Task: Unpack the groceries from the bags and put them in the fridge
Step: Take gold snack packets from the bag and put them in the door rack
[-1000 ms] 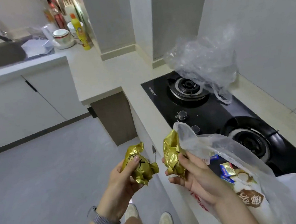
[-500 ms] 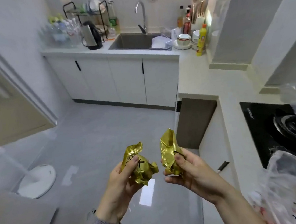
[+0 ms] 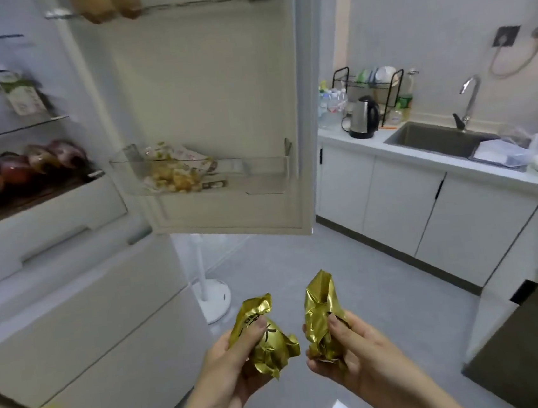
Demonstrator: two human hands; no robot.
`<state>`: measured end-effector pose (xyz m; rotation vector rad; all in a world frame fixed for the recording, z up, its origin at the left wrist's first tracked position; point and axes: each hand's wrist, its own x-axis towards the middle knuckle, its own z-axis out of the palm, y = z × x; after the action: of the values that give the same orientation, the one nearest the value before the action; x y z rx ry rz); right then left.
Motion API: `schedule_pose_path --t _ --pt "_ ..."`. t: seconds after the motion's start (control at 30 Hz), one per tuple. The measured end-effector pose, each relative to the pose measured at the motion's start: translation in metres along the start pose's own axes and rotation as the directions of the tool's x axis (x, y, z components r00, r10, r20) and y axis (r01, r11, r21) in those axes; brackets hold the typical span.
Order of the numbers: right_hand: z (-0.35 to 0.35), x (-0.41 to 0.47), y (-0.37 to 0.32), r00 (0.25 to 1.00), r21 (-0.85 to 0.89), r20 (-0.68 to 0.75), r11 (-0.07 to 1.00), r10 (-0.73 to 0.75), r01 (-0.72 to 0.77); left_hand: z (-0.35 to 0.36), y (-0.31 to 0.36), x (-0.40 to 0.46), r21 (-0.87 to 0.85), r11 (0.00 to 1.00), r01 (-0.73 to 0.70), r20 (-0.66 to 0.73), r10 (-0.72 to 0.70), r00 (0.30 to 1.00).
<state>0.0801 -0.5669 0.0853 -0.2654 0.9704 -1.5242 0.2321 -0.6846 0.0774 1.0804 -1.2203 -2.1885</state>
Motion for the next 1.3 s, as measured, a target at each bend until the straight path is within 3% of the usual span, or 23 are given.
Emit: schedule_pose_path --t 0.33,0.67,0.83,0.97,1.2,1.3 --pt "0.110 0.075 -0.063 0.978 -0.145 0.201 0.987 -0.046 0.076 -0.036 0.113 -0.002 -0.059 0.967 -0.246 -0.089 0.240 0.967" --pt "0.159 0.126 -0.138 0.937 -0.363 0.342 0.910 -0.071 0.202 -0.036 0.196 0.029 -0.053 0.919 -0.392 -0.079 0.387 0.919" --pt "0.190 0.138 -0.189 0.908 -0.563 0.396 0.745 -0.136 0.357 -0.029 0.246 0.044 -0.056 0.889 -0.455 -0.062 0.452 0.890" --pt "0.222 0.142 -0.228 0.856 -0.674 0.486 0.549 -0.174 0.494 -0.028 0.274 0.047 -0.045 0.857 -0.514 -0.082 0.510 0.856" --pt "0.309 0.152 -0.297 0.717 -0.643 0.594 0.321 -0.364 0.695 -0.035 0.313 0.053 -0.080 0.803 -0.591 -0.205 0.567 0.798" --pt "0.342 0.162 -0.333 0.647 -0.677 0.591 0.140 -0.482 0.722 -0.037 0.331 0.056 -0.086 0.795 -0.601 -0.173 0.582 0.794"
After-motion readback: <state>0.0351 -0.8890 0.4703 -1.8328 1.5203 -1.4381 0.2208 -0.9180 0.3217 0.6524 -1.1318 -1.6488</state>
